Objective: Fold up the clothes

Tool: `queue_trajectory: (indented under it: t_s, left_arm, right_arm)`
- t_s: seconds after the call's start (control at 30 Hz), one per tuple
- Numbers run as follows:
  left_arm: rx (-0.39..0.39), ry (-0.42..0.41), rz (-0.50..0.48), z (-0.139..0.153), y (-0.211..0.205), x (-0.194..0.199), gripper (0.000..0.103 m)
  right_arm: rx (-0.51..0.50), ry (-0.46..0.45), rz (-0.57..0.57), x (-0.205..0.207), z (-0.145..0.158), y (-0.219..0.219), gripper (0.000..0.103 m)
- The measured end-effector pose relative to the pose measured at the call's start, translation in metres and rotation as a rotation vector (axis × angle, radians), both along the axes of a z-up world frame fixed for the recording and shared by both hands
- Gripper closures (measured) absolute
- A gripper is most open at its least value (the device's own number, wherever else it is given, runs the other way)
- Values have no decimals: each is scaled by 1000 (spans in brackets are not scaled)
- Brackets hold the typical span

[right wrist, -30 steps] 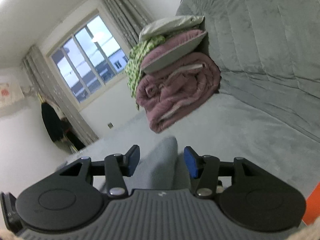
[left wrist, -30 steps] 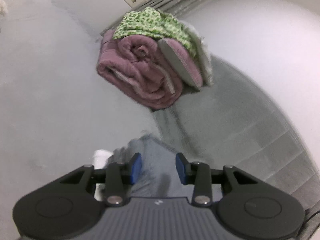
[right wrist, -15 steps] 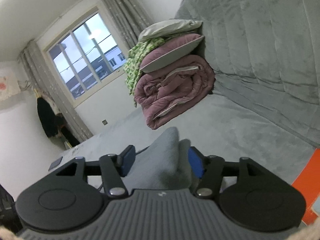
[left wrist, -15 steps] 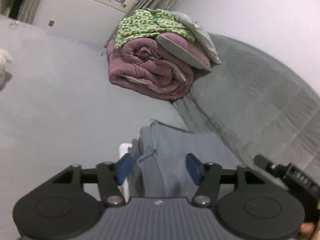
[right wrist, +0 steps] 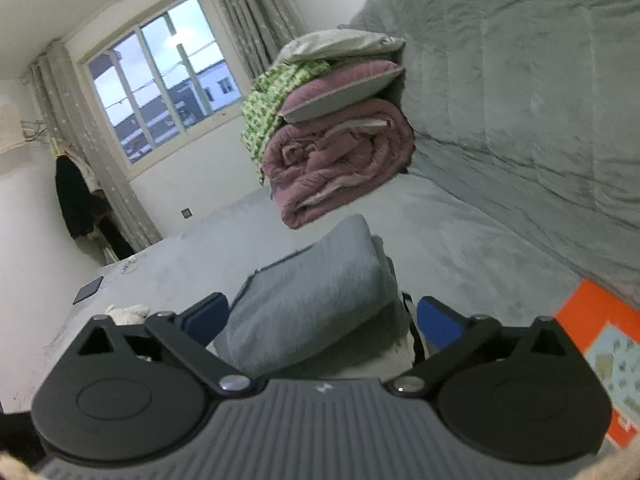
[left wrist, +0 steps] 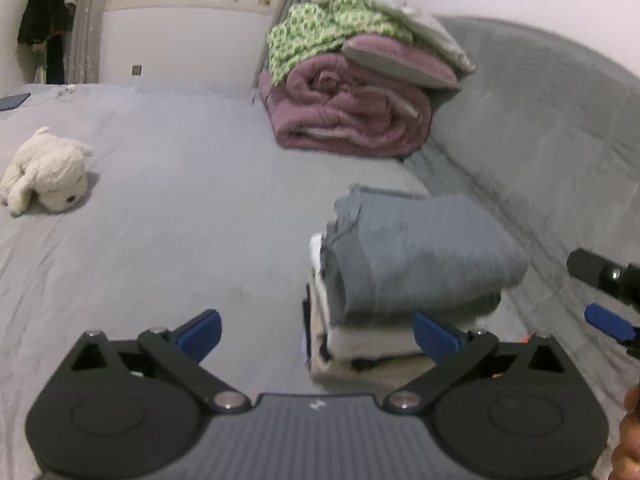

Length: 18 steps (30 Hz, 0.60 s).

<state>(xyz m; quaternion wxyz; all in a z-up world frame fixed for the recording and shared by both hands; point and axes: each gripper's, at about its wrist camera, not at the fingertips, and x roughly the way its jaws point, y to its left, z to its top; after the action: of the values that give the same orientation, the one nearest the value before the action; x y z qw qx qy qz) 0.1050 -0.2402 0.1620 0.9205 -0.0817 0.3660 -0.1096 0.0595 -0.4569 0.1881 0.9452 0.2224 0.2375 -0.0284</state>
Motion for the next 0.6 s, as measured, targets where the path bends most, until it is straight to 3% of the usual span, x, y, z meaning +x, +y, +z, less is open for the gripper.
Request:
queue_trajectory:
  t_s: [0.13,0.3,0.6]
  left_arm:
    - [33,65,-1,-8,3,-10,1]
    - [56,82,-13,-13,6,-24,1]
    - [57,111,-28,-11,9,-36,1]
  right_arm:
    - [54,110,-19,-3,-10,5,0]
    - [20,187,15,-7,-15,27,0]
    - [-52,201,89,-22,-11,60,0]
